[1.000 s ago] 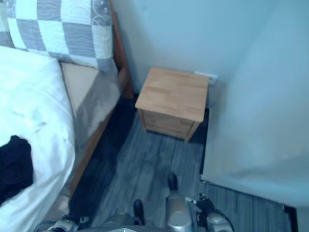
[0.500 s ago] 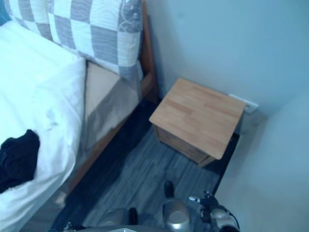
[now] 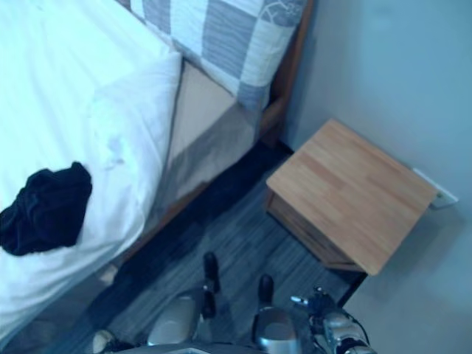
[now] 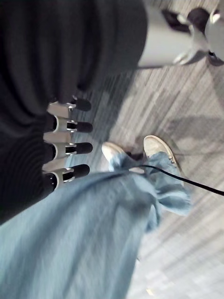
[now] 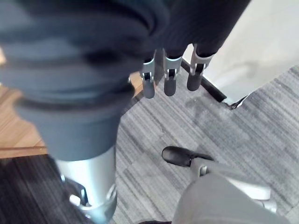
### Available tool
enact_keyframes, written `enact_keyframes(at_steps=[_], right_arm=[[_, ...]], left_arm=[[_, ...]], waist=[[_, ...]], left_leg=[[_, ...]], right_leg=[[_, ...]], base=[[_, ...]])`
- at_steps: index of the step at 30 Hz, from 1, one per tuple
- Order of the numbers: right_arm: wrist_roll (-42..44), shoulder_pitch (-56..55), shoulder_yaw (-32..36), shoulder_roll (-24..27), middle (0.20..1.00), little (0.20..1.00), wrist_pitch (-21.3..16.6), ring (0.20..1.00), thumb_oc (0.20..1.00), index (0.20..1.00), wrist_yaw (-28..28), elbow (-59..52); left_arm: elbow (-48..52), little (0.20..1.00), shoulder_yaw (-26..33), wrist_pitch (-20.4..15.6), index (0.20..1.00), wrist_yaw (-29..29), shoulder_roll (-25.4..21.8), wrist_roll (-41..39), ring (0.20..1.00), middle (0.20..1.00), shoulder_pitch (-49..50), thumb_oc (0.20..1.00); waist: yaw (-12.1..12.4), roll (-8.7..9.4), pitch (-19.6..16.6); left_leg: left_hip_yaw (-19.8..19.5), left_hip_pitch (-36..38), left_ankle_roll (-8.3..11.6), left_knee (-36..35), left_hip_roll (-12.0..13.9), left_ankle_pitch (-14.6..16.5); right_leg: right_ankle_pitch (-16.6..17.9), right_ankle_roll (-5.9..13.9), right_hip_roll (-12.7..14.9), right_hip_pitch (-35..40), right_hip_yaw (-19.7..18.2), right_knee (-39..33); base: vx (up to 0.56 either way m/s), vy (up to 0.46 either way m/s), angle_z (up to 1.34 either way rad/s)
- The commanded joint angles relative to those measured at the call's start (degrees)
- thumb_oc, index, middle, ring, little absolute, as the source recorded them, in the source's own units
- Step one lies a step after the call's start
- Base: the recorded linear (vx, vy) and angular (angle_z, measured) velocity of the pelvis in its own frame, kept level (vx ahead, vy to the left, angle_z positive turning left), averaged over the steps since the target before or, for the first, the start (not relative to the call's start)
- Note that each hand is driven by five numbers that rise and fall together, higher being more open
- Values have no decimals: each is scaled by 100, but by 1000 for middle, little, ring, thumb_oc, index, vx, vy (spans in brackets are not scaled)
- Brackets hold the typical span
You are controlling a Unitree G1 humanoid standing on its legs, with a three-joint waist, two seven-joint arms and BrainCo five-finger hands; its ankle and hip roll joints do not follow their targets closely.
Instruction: Tidy up the quilt and then pick up the clothes from the bed and put them into the laundry hamper.
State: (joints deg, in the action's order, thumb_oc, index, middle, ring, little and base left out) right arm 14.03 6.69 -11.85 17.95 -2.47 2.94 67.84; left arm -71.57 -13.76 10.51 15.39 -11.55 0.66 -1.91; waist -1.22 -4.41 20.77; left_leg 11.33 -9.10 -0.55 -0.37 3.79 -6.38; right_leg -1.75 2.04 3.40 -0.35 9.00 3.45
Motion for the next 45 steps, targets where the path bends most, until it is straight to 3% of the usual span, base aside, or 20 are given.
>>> enact_keyframes(at_steps=[1, 3, 5, 7, 10, 14, 17, 18, 22, 25, 27, 29, 32, 35, 39, 41, 42, 43, 44, 45], right_arm=[[244, -228, -170, -129, 1000, 1000, -7, 1000, 1000, 1000, 86, -551], [160, -241, -244, -142, 1000, 1000, 22, 1000, 1000, 1000, 18, -664], [169, -205, -308, -193, 1000, 1000, 99, 1000, 1000, 1000, 87, -650], [368, -144, -383, -198, 1000, 1000, 113, 1000, 1000, 1000, 83, -542], [500, -163, -267, -299, 1000, 1000, 40, 1000, 1000, 1000, 44, -249], [453, -150, -253, -302, 1000, 1000, 190, 1000, 1000, 1000, 149, -275], [490, -103, -275, -269, 1000, 1000, 252, 1000, 1000, 1000, 211, -271], [844, -354, 211, -304, 1000, 1000, -141, 1000, 1000, 1000, 194, -265], [980, -365, 137, -388, 1000, 1000, -10, 1000, 1000, 1000, 258, -325], [1070, -370, 236, -421, 1000, 1000, 36, 1000, 1000, 1000, 408, -217], [1378, -371, 352, -376, 1000, 1000, 10, 1000, 1000, 1000, 440, -205], [1392, -354, 501, -224, 1000, 1000, -307, 1000, 1000, 1000, 573, -629], [1423, -359, 565, -110, 1000, 1000, -437, 1000, 1000, 1000, 536, -1017], [1496, -409, 510, 165, 1000, 1000, -252, 1000, 1000, 1000, 766, -2511], [1126, 203, 509, 874, 1000, 1000, 256, 1000, 1000, 1000, 846, -4359], [1169, 952, 473, 1400, 1000, 1000, 492, 1000, 1000, 1000, 883, -4795], [1170, 963, 471, 1403, 1000, 1000, 492, 1000, 1000, 1000, 882, -4789], [1241, 1648, 399, 1786, 1000, 1000, 724, 1000, 1000, 1000, 862, -4886], [1395, 2492, 295, 2309, 1000, 1000, 933, 1000, 1000, 1000, 718, -4795], [1405, 2736, 242, 2433, 1000, 1000, 997, 1000, 1000, 1000, 691, -4752]], left_arm=[[38, 1000, -238, 160, 1000, 356, -378, 23, 1000, 1000, 45, 1000], [47, 1000, -258, 384, 1000, 286, -465, -755, 1000, 1000, -84, 1000], [60, 1000, -241, 471, 1000, 73, -508, -652, 1000, 1000, -206, 1000], [18, 1000, -368, 492, 1000, 23, -510, -546, 1000, 1000, -388, 1000], [-115, 1000, -317, 653, 1000, 321, -344, -1206, 1000, 1000, -444, 1000], [-92, 1000, -322, 542, 1000, 216, -301, -347, 1000, 1000, -359, 1000], [-42, 1000, -408, 597, 1000, 284, -280, -382, 1000, 1000, -295, 1000], [-241, 1000, 270, 734, 1000, 506, -463, -232, 1000, 1000, 145, 1000], [-238, 1000, 122, 412, 1000, 549, -396, -403, 1000, 1000, 209, 1000], [-138, 1000, 82, 225, 1000, 427, -312, -273, 1000, 1000, 205, 1000], [-74, 1000, -26, 296, 1000, 709, -223, -278, 1000, 1000, 180, 1000], [-25, 1000, 34, 607, 1000, 516, -361, -381, 1000, 1000, 222, 1000], [2, 1000, 130, 757, 1000, 465, -484, -344, 1000, 1000, 286, 1000], [66, 1000, 238, 962, 1000, 349, -763, 132, 1000, 1000, 522, 1000], [174, 1000, 307, 1278, 1000, 469, -1107, -151, 1000, 1000, 616, 1000], [197, 1000, 190, 1395, 1000, 202, -1290, 89, 1000, 1000, 378, 1000], [195, 1000, 194, 1396, 1000, 197, -1289, 93, 1000, 1000, 371, 1000], [164, 1000, 61, 1355, 1000, 14, -1368, 353, 1000, 1000, 257, 1000], [137, 1000, -88, 1365, 1000, 105, -1377, 7, 1000, 1000, 249, 1000], [140, 1000, -109, 1413, 1000, 174, -1393, -177, 1000, 1000, 238, 1000]], waist=[[45, 214, -156], [-111, 157, -73], [-188, 195, -14], [-398, 313, 52], [-457, 406, -42], [-364, 445, -155], [-326, 437, -214], [-344, 463, -842], [-407, 461, -879], [-347, 464, -890], [-311, 501, -895], [-201, 635, -860], [-139, 691, -823], [-120, 827, -789], [-55, 1104, -728], [14, 1254, -596], [10, 1251, -592], [55, 1332, -491], [152, 1404, -388], [188, 1444, -363]], left_leg=[[-131, -205, -94, 463, -171, 492], [-166, 165, -80, 271, -196, 597], [-275, 312, -33, 159, -229, 640], [-578, 478, -71, -83, -373, 709], [-797, 647, -77, -321, -509, 702], [-841, 647, -20, -385, -496, 629], [-906, 679, 31, -460, -488, 581], [-568, 935, 263, 93, 44, 1009], [-668, 971, 237, -84, -49, 994], [-640, 962, 243, -78, -54, 983], [-628, 931, 244, -15, -31, 988], [-671, 775, 199, 287, -43, 1055], [-781, 757, 141, 377, -58, 1108], [-1016, 760, 89, 475, -21, 1163], [-1086, 594, 197, 554, 116, 1226], [-1080, 364, 299, 569, 243, 1132], [-1084, 357, 300, 575, 245, 1135], [-1051, 205, 367, 586, 344, 1057], [-1073, 53, 437, 564, 448, 959], [-1085, 10, 453, 555, 464, 942]], right_leg=[[-545, 426, 607, -794, 40, 2860], [-468, 372, 646, -1246, -17, 2685], [-321, 429, 579, -1178, -81, 1910], [198, 597, 354, -1262, -640, 811], [590, 658, 197, -1070, -961, -33], [675, 634, 165, -843, -871, -345], [692, 592, 90, -691, -852, -524], [234, 790, 719, -360, -616, 94], [243, 746, 534, -354, -919, -81], [248, 766, 553, -305, -887, -121], [227, 785, 583, -272, -876, -96], [171, 795, 663, -226, -882, 35], [119, 821, 687, -240, -885, 236], [150, 856, 624, -350, -1087, 401], [229, 844, 430, -345, -1264, 38], [299, 847, 346, -473, -1249, -81], [299, 846, 344, -476, -1245, -80], [351, 828, 293, -575, -1195, -144], [403, 801, 212, -664, -1153, -237], [422, 801, 191, -696, -1134, -271]], base=[[163, 204, 7], [195, 124, 14], [135, -75, 20], [75, -128, 41], [106, -121, 91], [68, -82, 49], [31, -47, -6], [15, -16, -5], [18, 26, 7], [49, 44, 4], [53, 27, 2], [94, -1, 6], [146, -72, 9], [202, -196, 26], [150, -314, 41], [-35, -256, 12], [-45, -184, 12], [2, -179, 24], [6, -216, 22], [20, -237, 9]])
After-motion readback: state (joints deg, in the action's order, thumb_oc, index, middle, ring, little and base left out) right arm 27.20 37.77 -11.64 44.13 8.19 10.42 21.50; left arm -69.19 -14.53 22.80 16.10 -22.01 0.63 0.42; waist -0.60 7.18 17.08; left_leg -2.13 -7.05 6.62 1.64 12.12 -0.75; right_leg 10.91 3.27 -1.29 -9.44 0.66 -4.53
